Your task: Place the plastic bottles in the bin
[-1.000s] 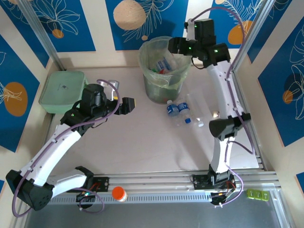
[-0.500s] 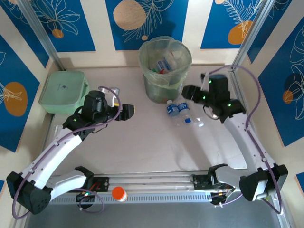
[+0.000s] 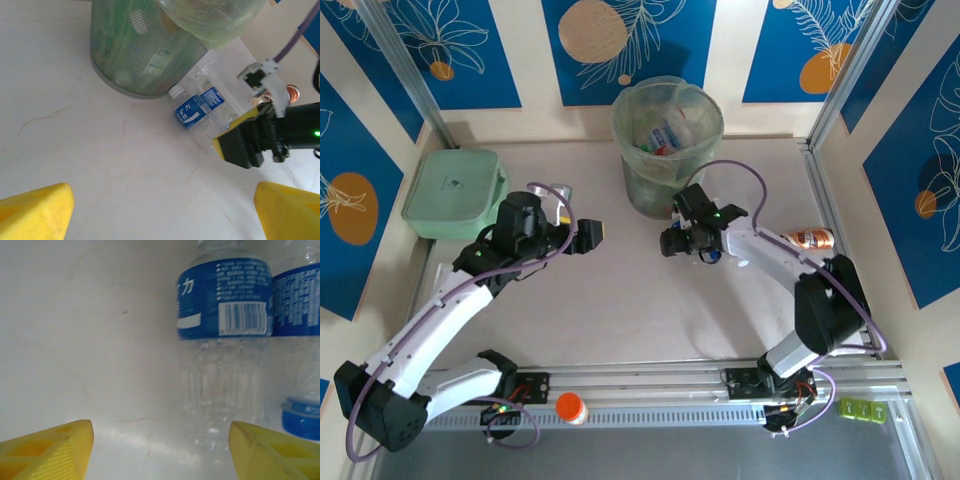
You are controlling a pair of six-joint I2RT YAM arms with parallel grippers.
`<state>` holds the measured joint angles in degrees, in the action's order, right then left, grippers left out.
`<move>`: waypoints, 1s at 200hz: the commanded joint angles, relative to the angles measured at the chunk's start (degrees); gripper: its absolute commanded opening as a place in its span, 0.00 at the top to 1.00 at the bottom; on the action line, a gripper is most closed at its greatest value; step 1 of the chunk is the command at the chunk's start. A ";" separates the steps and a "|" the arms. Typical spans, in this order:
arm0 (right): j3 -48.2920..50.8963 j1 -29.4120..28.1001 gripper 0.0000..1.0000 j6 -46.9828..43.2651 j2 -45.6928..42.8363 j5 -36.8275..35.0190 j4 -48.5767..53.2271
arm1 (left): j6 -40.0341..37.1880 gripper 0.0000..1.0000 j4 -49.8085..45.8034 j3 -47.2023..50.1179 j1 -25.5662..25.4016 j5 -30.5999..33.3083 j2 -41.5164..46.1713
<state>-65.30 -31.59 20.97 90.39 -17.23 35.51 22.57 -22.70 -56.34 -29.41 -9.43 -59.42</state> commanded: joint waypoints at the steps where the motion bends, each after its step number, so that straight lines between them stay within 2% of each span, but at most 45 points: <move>1: -2.68 0.17 0.26 -4.01 2.37 -5.88 3.58 | -0.20 0.08 1.42 0.53 -0.30 -0.48 1.45; 108: -10.80 1.38 0.23 -5.68 16.13 -7.03 5.58 | -0.58 0.08 1.42 0.55 -0.30 -0.85 1.76; 200: -9.19 1.01 0.25 -3.94 17.92 -5.18 3.78 | -0.98 0.08 1.45 0.44 -0.30 -0.36 1.76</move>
<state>-74.94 -30.30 16.08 107.11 -23.79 39.79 22.50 -21.98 -56.29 -29.41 -9.43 -58.63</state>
